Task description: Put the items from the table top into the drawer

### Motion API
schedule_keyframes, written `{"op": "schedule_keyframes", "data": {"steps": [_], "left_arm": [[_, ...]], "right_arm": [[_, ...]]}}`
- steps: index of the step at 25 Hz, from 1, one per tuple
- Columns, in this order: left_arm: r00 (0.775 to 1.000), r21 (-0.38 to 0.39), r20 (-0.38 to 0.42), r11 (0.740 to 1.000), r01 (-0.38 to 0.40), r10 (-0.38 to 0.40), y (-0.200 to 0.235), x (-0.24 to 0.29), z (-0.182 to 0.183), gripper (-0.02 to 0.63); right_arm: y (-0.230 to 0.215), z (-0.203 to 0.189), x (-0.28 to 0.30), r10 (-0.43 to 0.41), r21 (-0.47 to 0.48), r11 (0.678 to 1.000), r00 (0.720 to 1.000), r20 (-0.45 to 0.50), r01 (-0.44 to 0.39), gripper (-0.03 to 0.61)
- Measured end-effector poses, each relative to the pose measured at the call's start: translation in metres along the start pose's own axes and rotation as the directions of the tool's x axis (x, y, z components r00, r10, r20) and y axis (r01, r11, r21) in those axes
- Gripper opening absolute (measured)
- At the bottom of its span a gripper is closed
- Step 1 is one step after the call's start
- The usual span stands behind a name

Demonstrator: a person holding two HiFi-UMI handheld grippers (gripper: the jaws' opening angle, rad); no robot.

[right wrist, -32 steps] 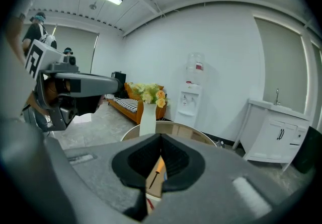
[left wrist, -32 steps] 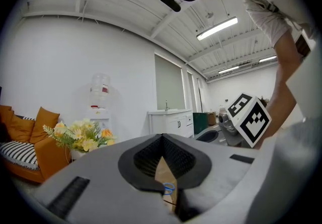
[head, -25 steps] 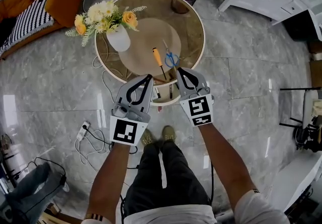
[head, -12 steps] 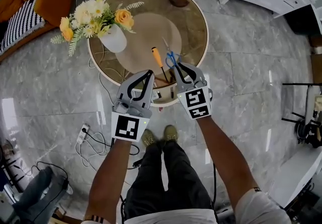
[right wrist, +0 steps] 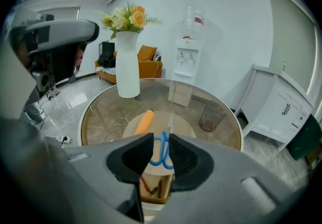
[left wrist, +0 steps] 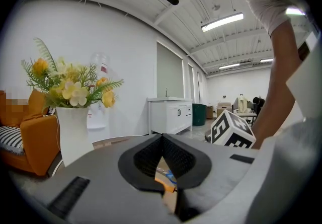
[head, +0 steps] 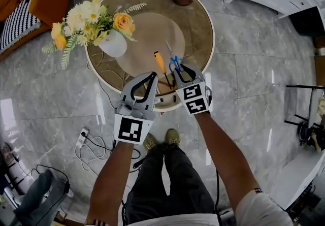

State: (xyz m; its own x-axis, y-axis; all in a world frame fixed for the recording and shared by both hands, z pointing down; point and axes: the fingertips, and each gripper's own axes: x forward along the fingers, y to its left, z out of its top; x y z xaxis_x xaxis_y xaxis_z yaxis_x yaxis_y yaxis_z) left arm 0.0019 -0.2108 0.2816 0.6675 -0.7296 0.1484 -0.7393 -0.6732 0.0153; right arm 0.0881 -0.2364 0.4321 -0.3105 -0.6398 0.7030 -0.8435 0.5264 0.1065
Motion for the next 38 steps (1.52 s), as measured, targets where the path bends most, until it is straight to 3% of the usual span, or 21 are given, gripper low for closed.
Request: {"op": "schedule_keyframes", "data": {"steps": [10, 21, 28, 38], "left_arm": [[0.999, 0.004, -0.011, 1.000, 0.031, -0.031, -0.001, 0.002, -0.016, 0.000], [0.998, 0.014, -0.005, 0.998, 0.059, -0.059, -0.004, -0.014, -0.025, 0.000], [0.998, -0.002, 0.008, 0.998, 0.056, -0.056, -0.010, -0.032, -0.029, 0.000], [1.000, -0.056, 0.001, 0.998, 0.013, -0.013, -0.027, -0.067, -0.040, 0.000]], "right_arm": [[-0.006, -0.024, 0.036, 0.002, 0.056, 0.998, 0.993, -0.121, 0.005, 0.115], [-0.009, -0.033, 0.043, -0.007, 0.172, 0.985, 0.991, -0.132, 0.030, 0.081], [-0.003, -0.031, 0.008, -0.076, 0.188, 0.979, 0.997, 0.007, 0.074, 0.080], [0.045, -0.041, -0.069, -0.030, 0.123, 0.992, 0.987, 0.156, 0.011, 0.080]]}}
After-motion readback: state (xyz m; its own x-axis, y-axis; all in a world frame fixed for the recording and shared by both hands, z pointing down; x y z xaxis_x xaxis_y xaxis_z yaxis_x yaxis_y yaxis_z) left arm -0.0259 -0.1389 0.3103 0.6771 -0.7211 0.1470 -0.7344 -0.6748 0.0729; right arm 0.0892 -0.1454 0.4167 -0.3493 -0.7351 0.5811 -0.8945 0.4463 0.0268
